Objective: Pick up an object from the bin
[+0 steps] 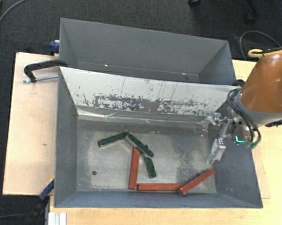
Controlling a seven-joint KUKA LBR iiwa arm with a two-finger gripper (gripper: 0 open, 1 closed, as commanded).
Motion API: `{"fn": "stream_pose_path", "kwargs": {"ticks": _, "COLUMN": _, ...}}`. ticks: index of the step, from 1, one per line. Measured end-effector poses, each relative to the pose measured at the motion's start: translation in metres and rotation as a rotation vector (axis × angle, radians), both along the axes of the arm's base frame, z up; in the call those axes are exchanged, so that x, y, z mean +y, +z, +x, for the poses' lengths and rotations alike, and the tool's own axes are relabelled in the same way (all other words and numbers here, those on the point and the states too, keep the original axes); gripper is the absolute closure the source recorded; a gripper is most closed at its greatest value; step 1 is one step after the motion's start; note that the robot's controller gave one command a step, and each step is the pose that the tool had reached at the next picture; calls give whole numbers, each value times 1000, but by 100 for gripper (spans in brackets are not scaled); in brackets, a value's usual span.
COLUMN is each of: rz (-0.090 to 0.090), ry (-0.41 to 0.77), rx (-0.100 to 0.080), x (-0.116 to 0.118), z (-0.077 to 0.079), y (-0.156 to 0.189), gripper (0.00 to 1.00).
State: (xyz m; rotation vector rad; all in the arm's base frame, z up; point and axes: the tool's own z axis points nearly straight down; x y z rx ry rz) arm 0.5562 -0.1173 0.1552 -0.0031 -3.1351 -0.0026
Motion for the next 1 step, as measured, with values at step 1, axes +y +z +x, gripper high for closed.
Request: {"fn": "stream_pose_path", "kwargs": {"ticks": 1, "rz": 1, "ry": 163, "rx": -1, "x": -21, "z": -66, "y": -88, "gripper": 0}}
